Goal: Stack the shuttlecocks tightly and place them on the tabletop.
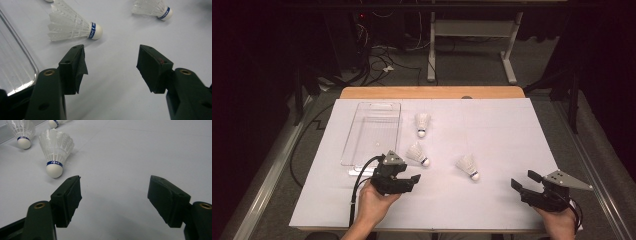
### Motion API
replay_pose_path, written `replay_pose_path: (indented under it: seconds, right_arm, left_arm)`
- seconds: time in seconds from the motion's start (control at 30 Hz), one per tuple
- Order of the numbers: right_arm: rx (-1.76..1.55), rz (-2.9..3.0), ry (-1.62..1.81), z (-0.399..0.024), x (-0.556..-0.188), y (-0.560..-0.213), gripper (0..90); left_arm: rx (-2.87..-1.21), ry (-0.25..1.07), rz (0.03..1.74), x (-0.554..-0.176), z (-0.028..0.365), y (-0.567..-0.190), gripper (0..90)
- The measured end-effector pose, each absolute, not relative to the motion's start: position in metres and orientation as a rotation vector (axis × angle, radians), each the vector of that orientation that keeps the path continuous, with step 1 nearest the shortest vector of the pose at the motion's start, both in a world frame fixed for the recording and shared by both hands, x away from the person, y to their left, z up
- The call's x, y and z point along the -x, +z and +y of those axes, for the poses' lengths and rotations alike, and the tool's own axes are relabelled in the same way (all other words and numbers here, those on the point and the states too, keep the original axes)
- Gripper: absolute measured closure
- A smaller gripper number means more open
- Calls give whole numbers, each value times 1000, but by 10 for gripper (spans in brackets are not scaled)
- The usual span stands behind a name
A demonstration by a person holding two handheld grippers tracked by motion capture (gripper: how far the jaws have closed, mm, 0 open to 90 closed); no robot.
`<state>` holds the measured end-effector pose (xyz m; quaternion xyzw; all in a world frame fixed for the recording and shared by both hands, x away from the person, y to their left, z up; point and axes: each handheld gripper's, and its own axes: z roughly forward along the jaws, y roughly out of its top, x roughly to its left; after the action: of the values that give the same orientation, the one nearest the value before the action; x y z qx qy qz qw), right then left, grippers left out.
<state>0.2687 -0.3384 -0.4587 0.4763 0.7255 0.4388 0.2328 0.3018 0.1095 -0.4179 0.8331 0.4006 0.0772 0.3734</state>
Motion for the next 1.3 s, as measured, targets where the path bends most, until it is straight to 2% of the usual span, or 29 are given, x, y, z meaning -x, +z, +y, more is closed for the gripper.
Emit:
replay_pose_path:
  seconds: [1.3]
  right_arm:
    - [-1306,1995,1204,-338,-269,-459,273]
  left_arm:
    - [-2141,198,1108,-341,101,-408,399]
